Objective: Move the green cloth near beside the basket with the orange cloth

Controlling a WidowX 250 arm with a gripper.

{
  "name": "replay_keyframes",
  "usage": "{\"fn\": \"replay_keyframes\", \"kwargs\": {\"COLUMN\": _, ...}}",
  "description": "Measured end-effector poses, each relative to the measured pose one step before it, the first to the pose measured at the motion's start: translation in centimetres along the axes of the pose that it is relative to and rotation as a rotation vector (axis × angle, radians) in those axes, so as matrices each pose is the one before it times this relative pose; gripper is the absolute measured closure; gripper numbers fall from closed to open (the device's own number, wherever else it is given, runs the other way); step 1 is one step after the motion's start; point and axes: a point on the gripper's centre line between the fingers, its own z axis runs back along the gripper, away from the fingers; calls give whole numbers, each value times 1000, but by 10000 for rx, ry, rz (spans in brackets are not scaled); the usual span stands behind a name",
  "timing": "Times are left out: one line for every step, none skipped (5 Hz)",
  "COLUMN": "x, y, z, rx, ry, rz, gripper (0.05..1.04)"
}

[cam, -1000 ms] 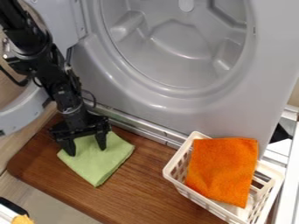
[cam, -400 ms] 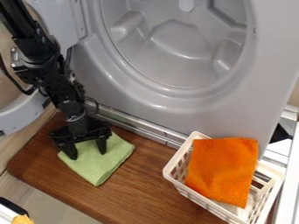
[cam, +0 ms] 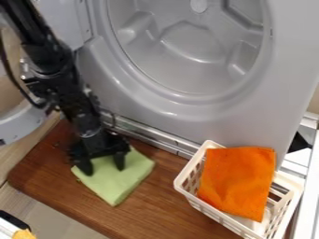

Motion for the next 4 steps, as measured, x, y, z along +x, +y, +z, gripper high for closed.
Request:
{"fn": "replay_keyframes", "kwargs": {"x": -1520, "y": -2339, "z": -121, "rx": -188, "ry": 178, "rz": -721, "gripper": 85}}
{"fn": "replay_keyframes", "kwargs": {"x": -814, "y": -1867, "z": -201, "rx": -147, "ry": 136, "rz": -526, "gripper": 83}}
{"fn": "replay_keyframes", "kwargs": {"x": -223, "y": -916, "z": -80, "rx": -136, "ry": 15, "rz": -214, "gripper": 83}}
{"fn": "replay_keyframes", "kwargs": {"x": 106, "y": -300, "z": -17, "rx": -74, "ry": -12, "rz": -59, "gripper": 82}}
